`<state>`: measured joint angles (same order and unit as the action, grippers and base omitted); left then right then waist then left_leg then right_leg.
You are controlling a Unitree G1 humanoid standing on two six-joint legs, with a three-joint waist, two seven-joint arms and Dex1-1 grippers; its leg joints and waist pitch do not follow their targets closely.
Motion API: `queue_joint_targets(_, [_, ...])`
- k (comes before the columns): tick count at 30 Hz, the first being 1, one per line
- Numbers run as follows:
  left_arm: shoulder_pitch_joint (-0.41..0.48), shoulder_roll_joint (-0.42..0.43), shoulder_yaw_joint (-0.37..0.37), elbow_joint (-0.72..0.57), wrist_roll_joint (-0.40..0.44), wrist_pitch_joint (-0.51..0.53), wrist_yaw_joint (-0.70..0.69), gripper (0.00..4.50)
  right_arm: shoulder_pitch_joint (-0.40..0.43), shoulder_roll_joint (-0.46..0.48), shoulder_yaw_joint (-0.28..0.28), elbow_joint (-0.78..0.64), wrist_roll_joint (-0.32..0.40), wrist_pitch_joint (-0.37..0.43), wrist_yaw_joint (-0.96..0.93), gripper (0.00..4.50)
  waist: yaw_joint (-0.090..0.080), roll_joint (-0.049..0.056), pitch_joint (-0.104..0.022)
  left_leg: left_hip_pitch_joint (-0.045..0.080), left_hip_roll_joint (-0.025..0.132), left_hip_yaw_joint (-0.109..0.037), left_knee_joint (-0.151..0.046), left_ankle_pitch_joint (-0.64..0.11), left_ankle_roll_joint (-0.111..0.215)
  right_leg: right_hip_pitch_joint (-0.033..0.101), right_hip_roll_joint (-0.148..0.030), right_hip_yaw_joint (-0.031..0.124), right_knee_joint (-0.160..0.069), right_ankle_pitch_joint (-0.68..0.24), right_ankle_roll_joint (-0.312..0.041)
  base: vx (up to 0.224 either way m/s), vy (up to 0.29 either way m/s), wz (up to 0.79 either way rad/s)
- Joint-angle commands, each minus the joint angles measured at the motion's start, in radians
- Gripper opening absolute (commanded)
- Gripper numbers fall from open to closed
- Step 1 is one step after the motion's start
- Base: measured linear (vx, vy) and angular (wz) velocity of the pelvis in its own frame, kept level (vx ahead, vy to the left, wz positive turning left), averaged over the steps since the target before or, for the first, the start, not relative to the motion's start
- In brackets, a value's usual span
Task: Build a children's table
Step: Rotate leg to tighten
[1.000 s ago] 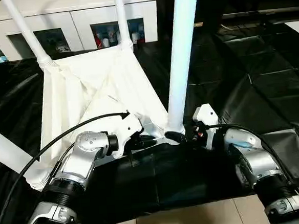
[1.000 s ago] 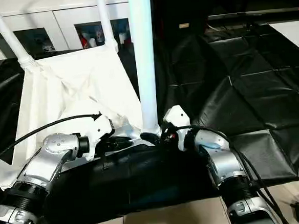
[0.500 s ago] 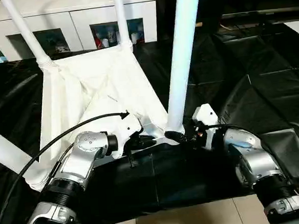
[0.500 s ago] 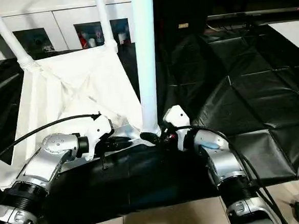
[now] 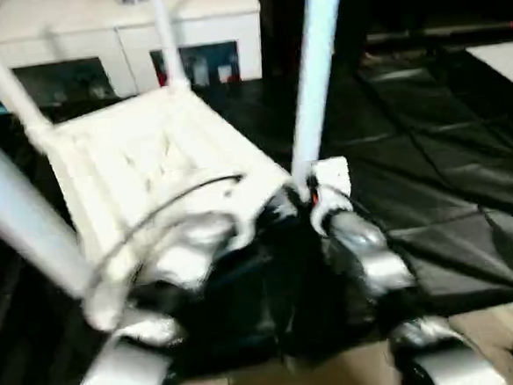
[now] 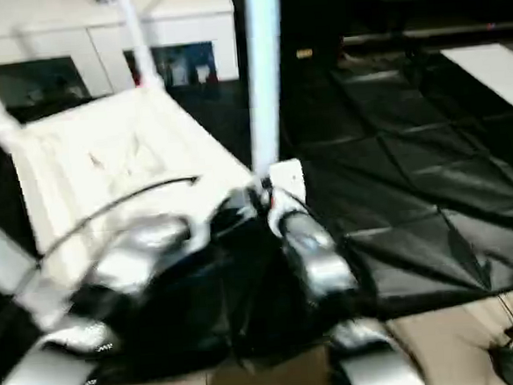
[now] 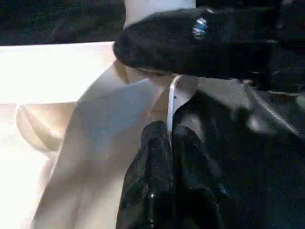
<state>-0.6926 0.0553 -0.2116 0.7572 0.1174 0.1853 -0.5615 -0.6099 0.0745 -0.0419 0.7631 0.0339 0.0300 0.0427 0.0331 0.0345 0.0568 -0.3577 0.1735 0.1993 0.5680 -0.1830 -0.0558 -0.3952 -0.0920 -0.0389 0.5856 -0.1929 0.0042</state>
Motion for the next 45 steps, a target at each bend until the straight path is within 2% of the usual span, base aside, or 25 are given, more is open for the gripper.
queue_joint_targets(1, [0.021,-0.024,0.004,0.071,0.008,0.01,0.083,0.0,0.027,0.06,0.032,0.061,0.022,0.045,-0.005,2.51,0.002,-0.009,-0.036,0.009,0.046,-0.033,-0.086,-0.382,0.013,0.019,-0.051,0.033,-0.092,-0.379,-0.162,0.0,0.0,0.0])
queue_joint_targets(4, [0.018,-0.028,0.002,0.078,0.009,-0.012,0.073,0.0,0.027,0.057,0.042,0.062,0.007,0.035,0.008,2.51,0.003,-0.009,-0.039,0.006,0.046,-0.03,-0.085,-0.351,0.031,0.021,-0.051,0.034,-0.09,-0.336,-0.164,0.0,0.0,0.0])
queue_joint_targets(5, [0.018,-0.028,0.001,0.079,0.009,-0.016,0.069,0.0,0.026,0.057,0.041,0.062,0.008,0.034,0.012,2.51,0.003,-0.013,-0.038,0.004,0.046,-0.03,-0.085,-0.347,0.034,0.022,-0.052,0.034,-0.09,-0.334,-0.165,0.0,0.0,0.0])
queue_joint_targets(6, [0.022,-0.026,-0.006,0.078,0.007,-0.032,0.042,0.0,0.024,0.053,0.029,0.059,0.022,0.032,0.035,2.95,0.004,-0.012,-0.039,0.004,0.046,-0.03,-0.085,-0.341,0.038,0.022,-0.052,0.034,-0.089,-0.332,-0.166,0.0,0.0,0.0])
queue_joint_targets(7, [0.025,-0.024,-0.01,0.078,0.007,-0.046,0.027,0.0,0.023,0.053,0.022,0.058,0.028,0.029,0.039,3.06,0.004,-0.011,-0.038,0.004,0.046,-0.029,-0.085,-0.344,0.042,0.021,-0.053,0.035,-0.091,-0.338,-0.166,0.0,0.0,0.0])
queue_joint_targets(15, [0.034,-0.015,-0.02,0.078,0.005,-0.074,-0.016,0.0,0.031,0.023,0.014,0.034,0.009,0.012,0.02,3.71,0.004,-0.011,-0.037,0.005,0.049,-0.029,-0.09,-0.349,0.039,0.019,-0.055,0.035,-0.096,-0.372,-0.161,0.0,0.0,0.0])
queue_joint_targets(17, [0.034,-0.015,-0.02,0.08,0.005,-0.078,-0.021,0.0,0.039,0.008,0.019,0.019,-0.003,0.009,0.017,3.71,0.005,-0.013,-0.037,0.004,0.049,-0.029,-0.091,-0.342,0.039,0.02,-0.055,0.036,-0.096,-0.37,-0.155,0.0,0.0,0.0])
queue_joint_targets(22, [0.027,-0.002,-0.014,0.09,0.009,-0.105,-0.028,0.0,0.128,-0.118,0.092,-0.139,-0.04,0.009,0.208,3.71,0.019,-0.015,-0.039,0.001,0.05,-0.024,-0.084,-0.284,0.072,0.025,-0.054,0.038,-0.09,-0.278,-0.164,0.0,0.0,0.0])
queue_joint_targets(24, [0.025,0.01,-0.01,0.092,0.006,-0.114,-0.039,0.0,0.192,-0.192,0.102,-0.263,0.019,0.04,0.377,3.71,0.026,-0.013,-0.036,-0.003,0.049,-0.023,-0.083,-0.268,0.089,0.029,-0.05,0.036,-0.09,-0.269,-0.156,0.0,0.0,0.0])
queue_joint_targets(25, [0.025,0.011,-0.009,0.093,0.006,-0.115,-0.04,0.0,0.198,-0.199,0.101,-0.275,0.028,0.044,0.392,3.71,0.031,-0.017,-0.039,-0.001,0.05,-0.022,-0.079,-0.265,0.103,0.029,-0.052,0.038,-0.09,-0.255,-0.155,0.0,0.0,0.0])
queue_joint_targets(26, [0.024,0.016,-0.009,0.094,0.005,-0.119,-0.048,0.0,0.22,-0.232,0.106,-0.318,0.051,0.047,0.454,3.71,0.031,-0.013,-0.039,-0.005,0.052,-0.024,-0.079,-0.251,0.106,0.03,-0.054,0.038,-0.087,-0.242,-0.162,0.0,0.0,0.0])
queue_joint_targets(27, [0.024,0.02,-0.009,0.095,0.004,-0.125,-0.056,0.0,0.239,-0.267,0.115,-0.353,0.063,0.047,0.507,3.71,0.031,-0.016,-0.038,-0.012,0.05,-0.025,-0.078,-0.232,0.117,0.037,-0.052,0.034,-0.086,-0.228,-0.164,0.0,0.0,0.0])
queue_joint_targets(28, [0.024,0.025,-0.007,0.096,0.003,-0.133,-0.06,0.0,0.261,-0.307,0.13,-0.388,0.072,0.041,0.563,3.71,0.031,-0.013,-0.037,-0.013,0.05,-0.024,-0.078,-0.243,0.124,0.032,-0.053,0.031,-0.089,-0.255,-0.164,0.0,0.0,0.0])
queue_joint_targets(29, [0.024,0.026,-0.006,0.096,0.002,-0.137,-0.061,0.0,0.272,-0.326,0.137,-0.407,0.081,0.038,0.593,3.71,0.03,-0.017,-0.035,-0.013,0.051,-0.025,-0.079,-0.25,0.124,0.033,-0.054,0.03,-0.092,-0.275,-0.162,0.0,0.0,0.0])
queue_joint_targets(30, [0.026,0.033,-0.003,0.093,-0.002,-0.159,-0.069,0.0,0.311,-0.381,0.148,-0.477,0.124,0.059,0.683,3.71,0.03,-0.015,-0.037,-0.014,0.051,-0.026,-0.078,-0.244,0.121,0.035,-0.056,0.03,-0.092,-0.293,-0.163,0.0,0.0,0.0])
queue_joint_targets(32, [0.027,0.036,-0.004,0.089,-0.003,-0.172,-0.073,0.0,0.328,-0.403,0.144,-0.512,0.144,0.077,0.72,3.71,0.033,-0.018,-0.035,-0.012,0.053,-0.025,-0.075,-0.237,0.137,0.031,-0.055,0.034,-0.091,-0.276,-0.166,0.0,0.0,0.0])
queue_joint_targets(33, [0.031,0.04,-0.002,0.082,0.002,-0.2,-0.057,0.0,0.345,-0.422,0.14,-0.548,0.164,0.1,0.758,3.71,0.031,-0.018,-0.033,-0.019,0.051,-0.026,-0.077,-0.23,0.142,0.035,-0.054,0.03,-0.091,-0.291,-0.166,0.0,0.0,0.0])
queue_joint_targets(34, [0.034,0.04,0.003,0.075,-0.006,-0.196,-0.066,0.0,0.348,-0.425,0.139,-0.556,0.168,0.104,0.766,3.71,0.032,-0.018,-0.032,-0.018,0.051,-0.026,-0.076,-0.235,0.143,0.032,-0.055,0.029,-0.095,-0.323,-0.157,0.0,0.0,0.0])
queue_joint_targets(36, [0.046,0.04,0.021,0.039,-0.042,-0.181,-0.104,0.44,0.358,-0.43,0.135,-0.58,0.18,0.109,0.788,3.82,0.031,-0.019,-0.032,-0.018,0.051,-0.027,-0.077,-0.229,0.136,0.031,-0.057,0.028,-0.096,-0.352,-0.16,0.0,0.0,0.0])
queue_joint_targets(38, [0.059,0.043,0.027,0.001,-0.061,-0.175,-0.128,0.55,0.359,-0.424,0.134,-0.59,0.19,0.116,0.787,3.82,0.031,-0.018,-0.033,-0.017,0.053,-0.026,-0.077,-0.222,0.132,0.028,-0.057,0.029,-0.096,-0.343,-0.171,0.0,0.0,0.0])
queue_joint_targets(39, [0.075,0.05,0.026,-0.04,-0.068,-0.172,-0.144,0.66,0.361,-0.422,0.148,-0.606,0.198,0.121,0.793,3.82,0.031,-0.018,-0.038,-0.013,0.056,-0.024,-0.073,-0.199,0.133,0.027,-0.055,0.03,-0.088,-0.272,-0.197,0.0,0.0,0.0])
queue_joint_targets(41, [0.083,0.055,0.027,-0.062,-0.074,-0.163,-0.152,0.77,0.363,-0.42,0.155,-0.612,0.2,0.124,0.793,3.82,0.033,-0.014,-0.042,-0.014,0.058,-0.024,-0.07,-0.168,0.142,0.029,-0.054,0.03,-0.078,-0.196,-0.216,0.0,0.0,0.0])
queue_joint_targets(42, [0.09,0.058,0.027,-0.076,-0.077,-0.159,-0.157,0.85,0.366,-0.421,0.16,-0.621,0.206,0.133,0.798,3.82,0.033,-0.008,-0.045,-0.013,0.062,-0.025,-0.066,-0.129,0.152,0.028,-0.051,0.027,-0.067,-0.096,-0.242,0.0,0.0,0.0])
queue_joint_targets(44, [0.105,0.07,0.028,-0.112,-0.085,-0.148,-0.167,0.94,0.374,-0.425,0.168,-0.636,0.208,0.142,0.81,3.82,0.032,-0.014,-0.052,-0.013,0.061,-0.025,-0.053,-0.05,0.184,0.031,-0.047,0.024,-0.045,0.079,-0.276,0.0,0.0,0.0])
queue_joint_targets(45, [0.12,0.081,0.03,-0.145,-0.091,-0.138,-0.177,1.0,0.38,-0.428,0.174,-0.646,0.21,0.148,0.821,3.82,0.032,-0.017,-0.055,-0.019,0.06,-0.025,-0.044,0.013,0.217,0.034,-0.047,0.024,-0.03,0.186,-0.298,0.0,0.0,0.0])
